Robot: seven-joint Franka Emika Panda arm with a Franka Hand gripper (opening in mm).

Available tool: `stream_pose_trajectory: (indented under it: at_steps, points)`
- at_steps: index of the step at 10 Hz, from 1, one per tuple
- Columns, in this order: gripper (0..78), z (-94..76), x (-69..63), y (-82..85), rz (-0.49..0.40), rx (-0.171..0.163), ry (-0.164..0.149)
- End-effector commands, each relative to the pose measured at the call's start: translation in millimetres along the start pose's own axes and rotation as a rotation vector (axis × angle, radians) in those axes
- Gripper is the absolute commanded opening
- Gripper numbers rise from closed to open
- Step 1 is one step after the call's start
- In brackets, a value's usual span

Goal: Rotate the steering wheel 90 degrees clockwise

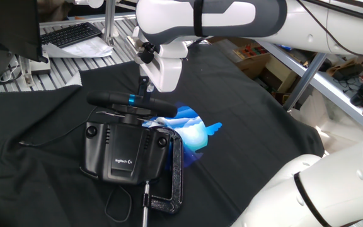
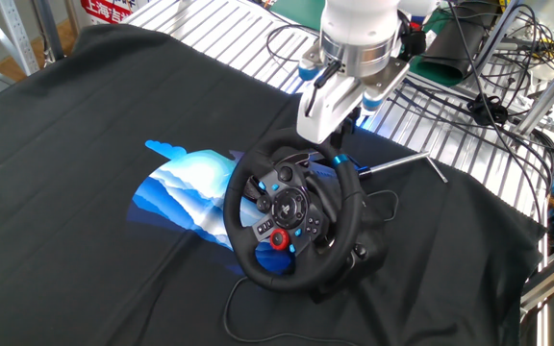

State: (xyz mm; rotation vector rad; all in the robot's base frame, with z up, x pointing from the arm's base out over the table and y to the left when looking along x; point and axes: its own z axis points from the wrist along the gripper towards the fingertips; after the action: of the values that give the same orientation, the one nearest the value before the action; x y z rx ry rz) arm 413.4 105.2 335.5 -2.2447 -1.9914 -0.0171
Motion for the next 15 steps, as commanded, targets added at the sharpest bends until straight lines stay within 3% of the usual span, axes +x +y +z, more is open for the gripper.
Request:
stream_pose_trajectory:
  at_steps: [1, 4, 11, 15]
  points:
    - [1.1, -0.3, 1.4, 6.1, 0.009, -0.023, -0.003]
    - [1.1, 0.6, 2.0, 11.5, -0.001, -0.028, 0.000]
    - [1.1, 2.2, -0.3, 15.2, -0.012, -0.100, -0.002]
    - [1.1, 3.3, -0.4, 15.1, -0.003, -0.108, 0.000]
